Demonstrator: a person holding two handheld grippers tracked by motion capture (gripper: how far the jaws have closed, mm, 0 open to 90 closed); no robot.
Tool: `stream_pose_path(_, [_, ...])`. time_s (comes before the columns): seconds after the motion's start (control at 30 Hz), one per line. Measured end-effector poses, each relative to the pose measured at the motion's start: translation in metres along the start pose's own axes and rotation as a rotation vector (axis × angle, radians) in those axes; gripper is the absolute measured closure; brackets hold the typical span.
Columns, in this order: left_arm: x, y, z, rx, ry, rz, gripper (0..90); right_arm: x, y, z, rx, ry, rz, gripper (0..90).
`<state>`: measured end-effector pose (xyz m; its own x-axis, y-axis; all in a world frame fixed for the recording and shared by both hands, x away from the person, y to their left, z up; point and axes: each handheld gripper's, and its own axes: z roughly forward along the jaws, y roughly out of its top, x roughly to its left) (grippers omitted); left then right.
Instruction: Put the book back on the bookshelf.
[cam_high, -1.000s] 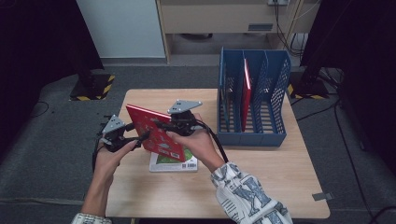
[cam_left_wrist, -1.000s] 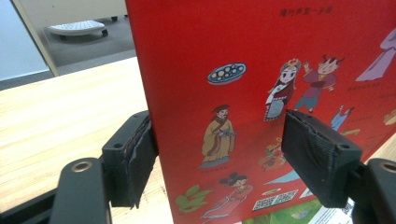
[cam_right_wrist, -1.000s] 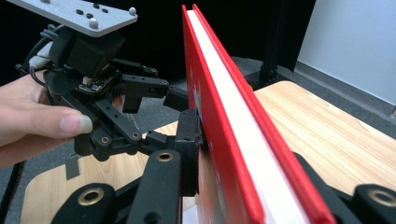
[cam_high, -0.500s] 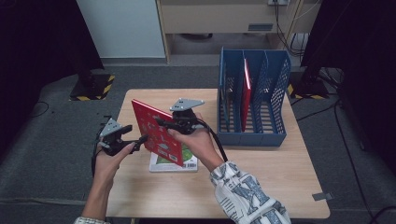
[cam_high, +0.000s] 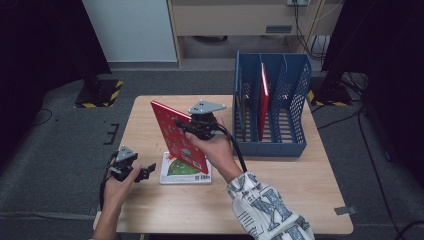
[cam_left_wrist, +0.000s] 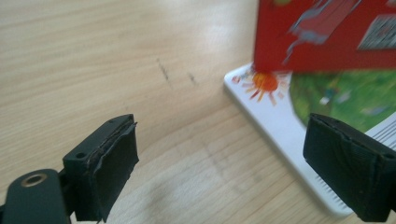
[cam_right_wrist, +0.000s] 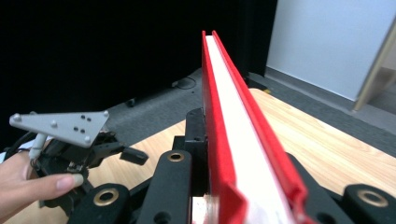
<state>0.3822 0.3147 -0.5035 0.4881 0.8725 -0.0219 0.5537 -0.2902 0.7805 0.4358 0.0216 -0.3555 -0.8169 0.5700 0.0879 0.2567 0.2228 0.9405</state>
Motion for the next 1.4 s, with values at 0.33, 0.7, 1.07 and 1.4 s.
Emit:
stream_pose_path(0.33, [0.011, -0.008, -0.002, 0.007, 0.025, -0.044, 5.9, -0.010, 0.009, -0.014, 0.014, -0.050, 0.003, 79.0])
stream_pose_path(0.7, [0.014, -0.013, 0.006, 0.084, 0.040, -0.034, 5.3, -0.017, 0.011, -0.030, 0.013, -0.062, 0.010, 79.0])
stream_pose_path(1.07, [0.012, -0.015, 0.011, 0.107, 0.034, -0.029, 4.4, -0.020, 0.004, -0.053, 0.004, -0.059, 0.021, 79.0])
stream_pose_path(1.4, [0.012, -0.016, 0.012, 0.119, 0.027, -0.025, 4.4, -0.023, -0.002, -0.069, 0.010, -0.062, 0.029, 79.0])
